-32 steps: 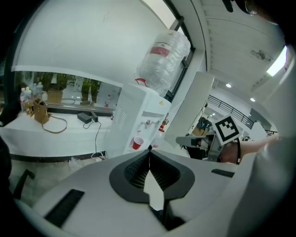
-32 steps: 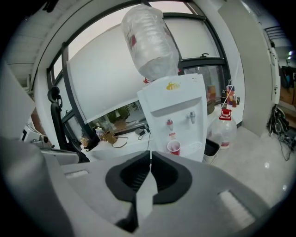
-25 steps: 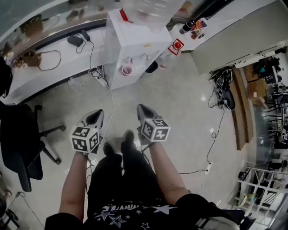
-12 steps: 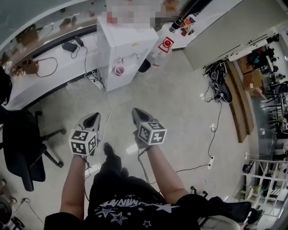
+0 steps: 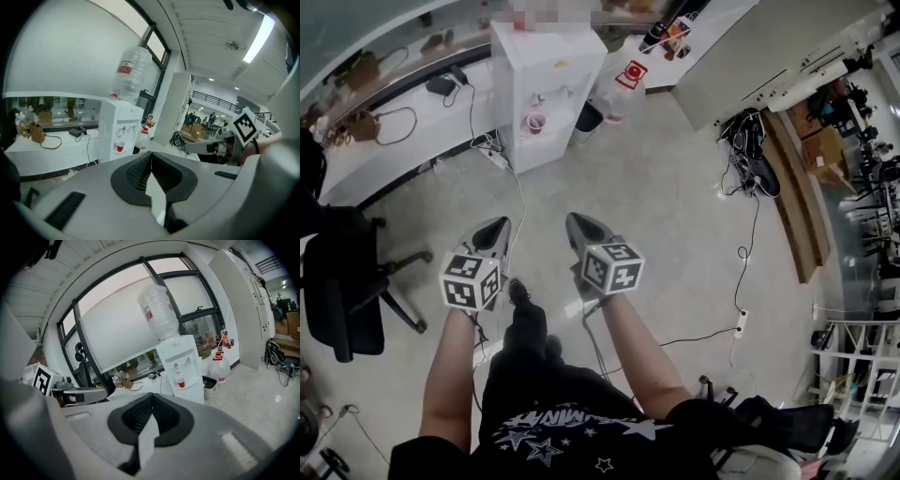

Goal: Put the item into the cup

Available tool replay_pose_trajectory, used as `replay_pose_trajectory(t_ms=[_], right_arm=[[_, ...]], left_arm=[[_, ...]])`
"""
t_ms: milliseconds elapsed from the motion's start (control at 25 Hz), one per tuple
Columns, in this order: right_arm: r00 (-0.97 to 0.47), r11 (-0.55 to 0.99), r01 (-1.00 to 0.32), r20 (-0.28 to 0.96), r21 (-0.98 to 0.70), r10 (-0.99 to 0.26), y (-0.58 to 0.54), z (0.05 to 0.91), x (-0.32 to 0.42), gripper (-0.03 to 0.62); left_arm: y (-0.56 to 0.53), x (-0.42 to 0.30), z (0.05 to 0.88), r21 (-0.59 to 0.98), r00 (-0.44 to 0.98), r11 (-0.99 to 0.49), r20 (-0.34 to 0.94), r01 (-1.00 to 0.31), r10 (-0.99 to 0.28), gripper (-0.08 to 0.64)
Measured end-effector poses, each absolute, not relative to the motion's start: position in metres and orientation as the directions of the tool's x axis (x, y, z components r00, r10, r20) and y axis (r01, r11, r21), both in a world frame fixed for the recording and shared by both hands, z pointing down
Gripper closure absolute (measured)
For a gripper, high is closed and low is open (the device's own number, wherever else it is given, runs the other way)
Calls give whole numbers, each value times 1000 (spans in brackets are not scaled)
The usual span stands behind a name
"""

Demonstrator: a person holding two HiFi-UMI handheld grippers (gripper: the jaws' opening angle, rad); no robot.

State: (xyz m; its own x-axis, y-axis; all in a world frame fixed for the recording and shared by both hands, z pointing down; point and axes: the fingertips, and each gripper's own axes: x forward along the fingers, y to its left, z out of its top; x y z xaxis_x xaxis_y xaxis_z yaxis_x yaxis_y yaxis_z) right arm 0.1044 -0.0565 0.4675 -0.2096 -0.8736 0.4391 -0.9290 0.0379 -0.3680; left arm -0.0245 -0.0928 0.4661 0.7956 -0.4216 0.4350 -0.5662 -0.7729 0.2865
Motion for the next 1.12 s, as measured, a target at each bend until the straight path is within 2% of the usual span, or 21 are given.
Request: replay_pose_trajectory(t_ms=[240,600,1120], right_arm=[[-222,76,-929,379,-362,-898,11,440,98,592],[-226,106,-939,357,-327,-906,94,417,94,592],[-266,145,-927,334,-347,-904,142,407,75,592]], left_arm=[[-26,-27,450,299,806,-772,411,-561,-426,554],[55,-26,419,305,825,-781,359,-545,-436,554],[110,-40,407,292,822,-781,351,-551,-449,554]])
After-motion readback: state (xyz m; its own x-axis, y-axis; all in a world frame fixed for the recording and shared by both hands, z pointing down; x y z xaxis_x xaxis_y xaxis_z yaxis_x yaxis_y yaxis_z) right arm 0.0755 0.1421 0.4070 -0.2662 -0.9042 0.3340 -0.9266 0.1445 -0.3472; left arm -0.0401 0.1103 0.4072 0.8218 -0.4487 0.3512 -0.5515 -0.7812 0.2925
